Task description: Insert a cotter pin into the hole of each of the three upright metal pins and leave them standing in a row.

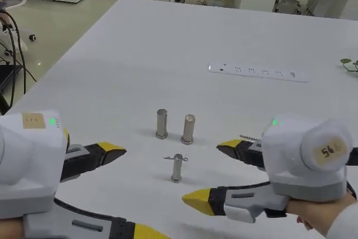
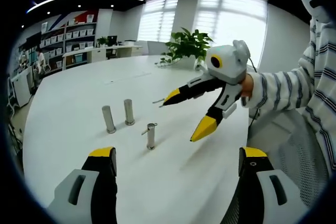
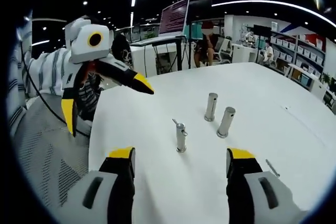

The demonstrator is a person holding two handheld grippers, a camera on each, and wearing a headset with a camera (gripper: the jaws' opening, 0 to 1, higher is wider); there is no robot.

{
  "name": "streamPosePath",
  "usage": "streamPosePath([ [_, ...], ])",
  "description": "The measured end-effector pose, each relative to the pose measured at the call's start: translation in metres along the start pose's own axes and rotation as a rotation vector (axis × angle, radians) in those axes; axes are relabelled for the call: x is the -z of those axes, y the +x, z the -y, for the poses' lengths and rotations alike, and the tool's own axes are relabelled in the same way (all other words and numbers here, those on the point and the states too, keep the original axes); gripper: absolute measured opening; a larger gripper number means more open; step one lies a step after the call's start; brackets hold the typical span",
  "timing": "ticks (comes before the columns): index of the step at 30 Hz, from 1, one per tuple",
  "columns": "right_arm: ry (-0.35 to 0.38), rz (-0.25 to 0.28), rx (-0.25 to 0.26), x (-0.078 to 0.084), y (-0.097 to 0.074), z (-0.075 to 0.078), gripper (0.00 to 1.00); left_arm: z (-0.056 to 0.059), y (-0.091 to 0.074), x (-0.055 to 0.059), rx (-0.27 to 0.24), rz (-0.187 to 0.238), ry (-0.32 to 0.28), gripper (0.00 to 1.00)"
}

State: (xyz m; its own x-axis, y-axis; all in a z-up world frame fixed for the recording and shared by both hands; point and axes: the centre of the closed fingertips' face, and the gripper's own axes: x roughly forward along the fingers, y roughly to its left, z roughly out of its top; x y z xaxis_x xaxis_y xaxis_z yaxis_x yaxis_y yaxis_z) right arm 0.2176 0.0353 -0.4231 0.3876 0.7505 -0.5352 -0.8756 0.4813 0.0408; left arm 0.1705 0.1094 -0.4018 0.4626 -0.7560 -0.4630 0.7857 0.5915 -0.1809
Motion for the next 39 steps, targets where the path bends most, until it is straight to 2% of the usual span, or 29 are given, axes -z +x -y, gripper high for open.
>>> streamPosePath([
  [4, 0.074, 0.021, 0.056, 0.003, -0.025, 0.007, 0.82, -0.002, 0.001, -0.004, -0.008, 0.01, 0.002, 0.96],
  [8, 0.123, 0.023, 0.104, 0.009, -0.045, 0.011, 0.88, -0.002, 0.002, -0.007, -0.01, 0.018, 0.003, 0.95],
  [13, 0.176, 0.052, 0.17, 0.012, -0.068, 0.015, 0.9, -0.004, 0.004, -0.01, -0.015, 0.027, -0.001, 0.95],
  [18, 0.266, 0.103, 0.246, 0.012, -0.087, 0.023, 0.95, -0.005, 0.005, -0.014, -0.014, 0.039, 0.004, 0.92],
  [20, 0.281, 0.105, 0.275, 0.015, -0.093, 0.026, 0.97, -0.006, 0.007, -0.015, -0.013, 0.044, -0.003, 0.92],
  [23, 0.317, 0.091, 0.282, 0.022, -0.1, 0.024, 0.97, -0.011, 0.009, -0.016, -0.021, 0.039, -0.006, 0.92],
  [28, 0.388, 0.116, 0.306, 0.028, -0.11, 0.024, 0.97, -0.021, 0.013, -0.022, -0.028, 0.05, -0.016, 0.92],
  [33, 0.404, 0.114, 0.321, 0.033, -0.117, 0.023, 0.97, -0.035, 0.016, -0.031, -0.05, 0.082, -0.028, 0.91],
  [34, 0.403, 0.108, 0.323, 0.034, -0.117, 0.023, 0.97, -0.041, 0.018, -0.031, -0.059, 0.08, -0.043, 0.91],
  [39, 0.419, 0.11, 0.338, 0.039, -0.123, 0.022, 0.97, -0.058, 0.022, -0.035, -0.087, 0.07, -0.032, 0.9],
])
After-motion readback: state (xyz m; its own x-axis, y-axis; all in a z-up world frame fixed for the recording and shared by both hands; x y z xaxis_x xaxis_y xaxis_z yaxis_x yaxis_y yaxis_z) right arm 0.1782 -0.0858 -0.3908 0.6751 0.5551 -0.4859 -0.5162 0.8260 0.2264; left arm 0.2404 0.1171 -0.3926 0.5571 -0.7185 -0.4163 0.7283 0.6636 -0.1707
